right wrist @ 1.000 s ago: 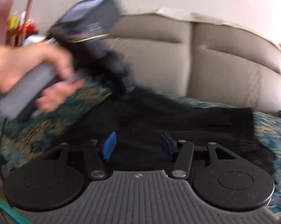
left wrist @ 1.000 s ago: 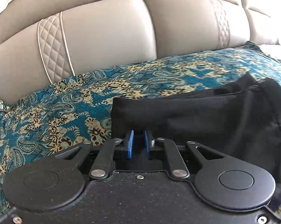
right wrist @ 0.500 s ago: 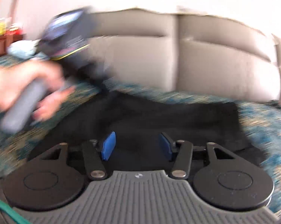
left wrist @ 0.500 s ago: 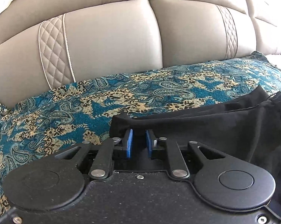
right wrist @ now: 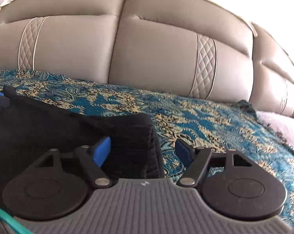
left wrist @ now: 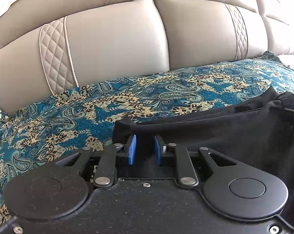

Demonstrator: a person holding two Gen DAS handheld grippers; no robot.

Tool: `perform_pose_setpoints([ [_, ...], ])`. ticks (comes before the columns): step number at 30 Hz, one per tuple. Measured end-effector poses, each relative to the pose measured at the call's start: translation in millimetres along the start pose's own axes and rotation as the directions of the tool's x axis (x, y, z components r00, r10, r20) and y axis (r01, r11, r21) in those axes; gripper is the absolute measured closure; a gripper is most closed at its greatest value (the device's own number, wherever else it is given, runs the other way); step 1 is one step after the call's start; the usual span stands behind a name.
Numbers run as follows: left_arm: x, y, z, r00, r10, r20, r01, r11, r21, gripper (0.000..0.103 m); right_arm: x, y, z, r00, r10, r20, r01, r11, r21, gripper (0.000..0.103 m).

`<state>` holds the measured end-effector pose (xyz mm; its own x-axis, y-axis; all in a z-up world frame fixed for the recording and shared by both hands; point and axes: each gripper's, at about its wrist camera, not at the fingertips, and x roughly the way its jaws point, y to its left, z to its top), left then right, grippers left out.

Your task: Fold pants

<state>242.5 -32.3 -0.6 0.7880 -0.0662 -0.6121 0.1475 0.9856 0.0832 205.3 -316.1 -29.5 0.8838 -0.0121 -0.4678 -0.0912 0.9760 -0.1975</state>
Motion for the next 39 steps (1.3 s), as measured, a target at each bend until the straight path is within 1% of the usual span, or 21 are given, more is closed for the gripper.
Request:
perform_pose_setpoints([
  [6,1,-4,1,1.0,0.007,-0.003,-0.007,1.0,0.007,0.079,6,-22,-4,0.997,0.076,-0.031,-0.072,0.991,0.115,0.013],
  [11,-1,-6,2,1.0,0.012,-0.008,-0.012,1.0,0.005,0.076,14,-35,-6,0.988,0.15,-0.048,-0.139,0.973,0.183,0.011],
  [14,-15,-2,4,1.0,-0.012,0.007,0.012,0.999,-0.037,0.058,15,-38,-7,0.984,0.171,-0.047,-0.159,0.968,0.195,0.011],
  [15,-22,1,3,0.999,-0.024,0.025,0.026,0.998,-0.056,0.056,16,-39,-8,0.983,0.178,-0.046,-0.166,0.966,0.197,0.011],
  [17,-34,9,0,0.998,-0.05,0.039,0.053,0.995,-0.087,0.054,17,-42,-8,0.979,0.198,-0.046,-0.185,0.961,0.207,0.011],
  [21,-48,31,-9,0.996,-0.082,0.02,0.085,0.984,-0.156,0.051,21,-49,-10,0.97,0.24,-0.048,-0.222,0.944,0.245,0.011],
  [25,-44,52,-22,0.993,-0.117,-0.033,0.106,0.964,-0.243,0.051,20,-49,-11,0.966,0.257,-0.041,-0.239,0.939,0.248,0.012],
  [27,-39,60,-28,0.986,-0.159,-0.051,0.137,0.946,-0.293,0.056,19,-49,-12,0.965,0.26,-0.04,-0.242,0.937,0.252,0.013],
  [30,-33,65,-33,0.975,-0.216,-0.052,0.186,0.922,-0.339,0.056,19,-50,-12,0.963,0.266,-0.038,-0.248,0.934,0.256,0.015],
  [32,-29,64,-34,0.972,-0.23,-0.055,0.198,0.917,-0.348,0.056,19,-51,-12,0.962,0.27,-0.037,-0.252,0.932,0.259,0.016],
  [36,-22,63,-32,0.97,-0.236,-0.052,0.204,0.914,-0.35,0.056,18,-51,-12,0.959,0.282,-0.033,-0.264,0.929,0.261,0.019],
  [39,-18,65,-30,0.968,-0.246,-0.043,0.214,0.906,-0.364,0.056,18,-50,-11,0.956,0.293,-0.031,-0.275,0.925,0.264,0.021],
])
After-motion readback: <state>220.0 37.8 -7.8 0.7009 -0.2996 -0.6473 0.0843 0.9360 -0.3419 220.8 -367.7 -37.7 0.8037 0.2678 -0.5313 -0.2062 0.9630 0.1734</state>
